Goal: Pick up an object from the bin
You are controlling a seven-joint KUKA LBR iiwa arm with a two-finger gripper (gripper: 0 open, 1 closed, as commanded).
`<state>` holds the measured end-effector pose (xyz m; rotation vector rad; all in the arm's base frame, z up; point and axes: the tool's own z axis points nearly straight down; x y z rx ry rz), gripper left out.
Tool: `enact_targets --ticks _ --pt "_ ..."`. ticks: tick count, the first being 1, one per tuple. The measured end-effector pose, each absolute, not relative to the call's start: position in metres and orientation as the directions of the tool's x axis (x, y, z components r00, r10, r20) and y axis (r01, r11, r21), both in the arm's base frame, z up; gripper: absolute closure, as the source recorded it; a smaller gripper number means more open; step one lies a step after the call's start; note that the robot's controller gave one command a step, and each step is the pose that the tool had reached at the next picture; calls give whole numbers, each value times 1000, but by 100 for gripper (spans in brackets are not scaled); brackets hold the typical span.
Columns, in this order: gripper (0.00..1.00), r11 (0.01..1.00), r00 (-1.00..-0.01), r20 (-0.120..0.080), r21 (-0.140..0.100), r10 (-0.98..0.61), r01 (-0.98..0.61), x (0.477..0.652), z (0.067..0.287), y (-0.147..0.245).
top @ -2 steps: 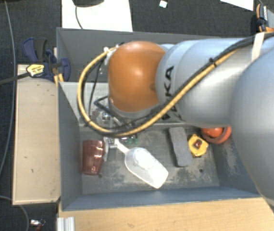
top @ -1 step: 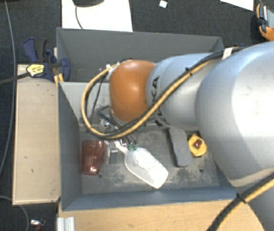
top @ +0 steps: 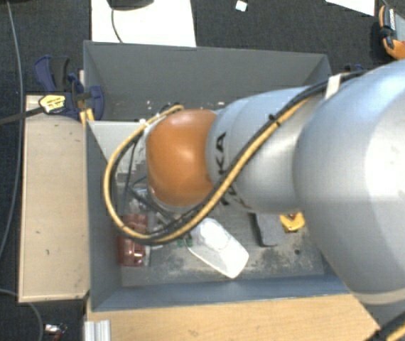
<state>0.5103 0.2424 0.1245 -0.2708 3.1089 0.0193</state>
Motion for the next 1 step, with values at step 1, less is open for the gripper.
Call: enact_targets --ticks 1 --pt "0 994 -994 -11 0 -108 -108 568 219 222"
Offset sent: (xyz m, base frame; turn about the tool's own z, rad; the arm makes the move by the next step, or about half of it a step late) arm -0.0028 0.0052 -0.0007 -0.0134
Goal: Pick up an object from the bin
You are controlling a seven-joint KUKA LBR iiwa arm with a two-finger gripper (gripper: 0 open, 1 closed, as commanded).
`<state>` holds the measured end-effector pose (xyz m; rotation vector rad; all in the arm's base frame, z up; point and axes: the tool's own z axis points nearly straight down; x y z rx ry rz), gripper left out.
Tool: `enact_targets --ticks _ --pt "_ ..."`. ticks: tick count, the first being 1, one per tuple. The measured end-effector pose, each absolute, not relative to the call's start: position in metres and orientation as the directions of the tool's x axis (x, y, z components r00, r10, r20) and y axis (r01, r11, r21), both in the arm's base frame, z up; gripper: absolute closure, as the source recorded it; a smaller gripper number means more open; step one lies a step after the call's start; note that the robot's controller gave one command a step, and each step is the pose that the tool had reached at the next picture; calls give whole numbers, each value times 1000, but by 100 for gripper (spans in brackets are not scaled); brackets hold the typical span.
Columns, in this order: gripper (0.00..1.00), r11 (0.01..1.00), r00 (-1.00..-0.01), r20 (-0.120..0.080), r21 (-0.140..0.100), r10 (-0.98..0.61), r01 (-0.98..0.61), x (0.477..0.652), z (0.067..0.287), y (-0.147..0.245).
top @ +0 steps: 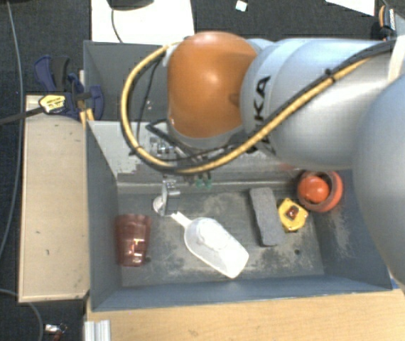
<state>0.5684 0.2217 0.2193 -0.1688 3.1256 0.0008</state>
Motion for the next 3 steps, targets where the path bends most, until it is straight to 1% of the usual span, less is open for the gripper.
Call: enact_targets --ticks 1,2,3 --pt "0 994 -993 -34 5 -111 -112 570 232 224" --pt "0 981 -981 -25 0 -192 -192 531 276 200" --pt "0 972 -971 -33 3 -237 -237 517 183 234"
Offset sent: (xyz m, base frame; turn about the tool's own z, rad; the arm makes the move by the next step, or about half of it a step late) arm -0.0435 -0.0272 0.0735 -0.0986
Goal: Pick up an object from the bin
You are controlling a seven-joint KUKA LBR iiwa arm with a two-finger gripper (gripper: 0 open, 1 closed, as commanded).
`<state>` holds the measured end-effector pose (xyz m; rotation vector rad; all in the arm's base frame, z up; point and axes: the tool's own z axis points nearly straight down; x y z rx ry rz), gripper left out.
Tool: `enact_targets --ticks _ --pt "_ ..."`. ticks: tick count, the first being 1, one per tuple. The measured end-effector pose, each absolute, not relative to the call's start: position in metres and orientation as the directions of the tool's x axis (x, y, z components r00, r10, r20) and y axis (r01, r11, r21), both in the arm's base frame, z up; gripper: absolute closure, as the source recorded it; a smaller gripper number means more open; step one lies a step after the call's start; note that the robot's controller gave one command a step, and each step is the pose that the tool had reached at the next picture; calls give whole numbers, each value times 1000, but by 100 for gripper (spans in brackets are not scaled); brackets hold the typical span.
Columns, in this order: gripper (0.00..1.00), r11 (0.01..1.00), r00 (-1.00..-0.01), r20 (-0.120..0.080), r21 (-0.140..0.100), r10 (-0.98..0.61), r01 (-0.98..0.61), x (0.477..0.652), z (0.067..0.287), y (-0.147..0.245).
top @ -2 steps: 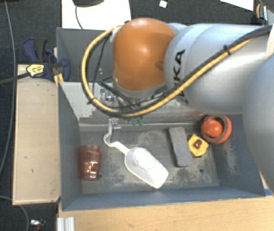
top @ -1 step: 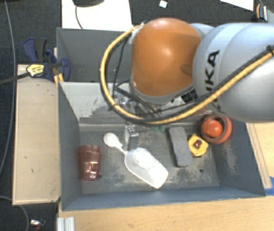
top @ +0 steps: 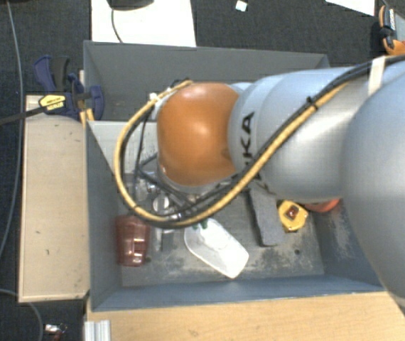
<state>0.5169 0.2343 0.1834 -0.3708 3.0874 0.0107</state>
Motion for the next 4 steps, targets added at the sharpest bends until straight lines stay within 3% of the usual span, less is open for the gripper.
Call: enact_targets --ticks 1,2,3,4 --pt "0 971 -971 -41 2 -237 -237 514 187 234" --pt "0 954 -954 -27 1 -299 -299 506 90 246" --pt "0 932 -931 -53 -2 -362 -362 483 128 248" --pt "100 954 -953 -26 -8 -300 -300 499 90 239"
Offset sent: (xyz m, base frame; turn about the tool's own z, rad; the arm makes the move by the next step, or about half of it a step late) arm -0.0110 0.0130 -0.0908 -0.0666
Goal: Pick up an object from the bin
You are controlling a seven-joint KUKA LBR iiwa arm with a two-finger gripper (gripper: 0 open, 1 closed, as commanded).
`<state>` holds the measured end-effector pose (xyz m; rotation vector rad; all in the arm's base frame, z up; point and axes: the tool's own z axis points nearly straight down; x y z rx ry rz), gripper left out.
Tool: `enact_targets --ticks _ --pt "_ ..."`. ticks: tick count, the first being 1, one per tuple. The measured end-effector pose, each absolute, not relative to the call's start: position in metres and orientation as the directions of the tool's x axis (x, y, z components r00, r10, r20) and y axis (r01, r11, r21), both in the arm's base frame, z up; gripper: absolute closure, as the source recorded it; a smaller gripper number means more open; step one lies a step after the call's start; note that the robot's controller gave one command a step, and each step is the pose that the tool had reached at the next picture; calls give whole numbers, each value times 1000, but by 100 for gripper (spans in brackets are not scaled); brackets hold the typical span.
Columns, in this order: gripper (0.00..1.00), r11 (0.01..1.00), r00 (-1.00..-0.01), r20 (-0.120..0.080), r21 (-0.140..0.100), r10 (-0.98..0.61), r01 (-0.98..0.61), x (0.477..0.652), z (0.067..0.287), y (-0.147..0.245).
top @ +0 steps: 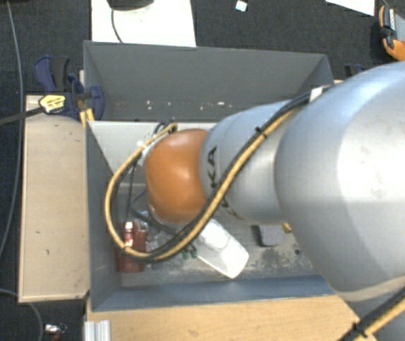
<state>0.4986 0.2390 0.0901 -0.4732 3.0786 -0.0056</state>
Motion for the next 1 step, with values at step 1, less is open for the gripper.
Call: enact_targets --ticks 1 --pt "100 954 -954 -26 -8 -300 -300 499 90 239"
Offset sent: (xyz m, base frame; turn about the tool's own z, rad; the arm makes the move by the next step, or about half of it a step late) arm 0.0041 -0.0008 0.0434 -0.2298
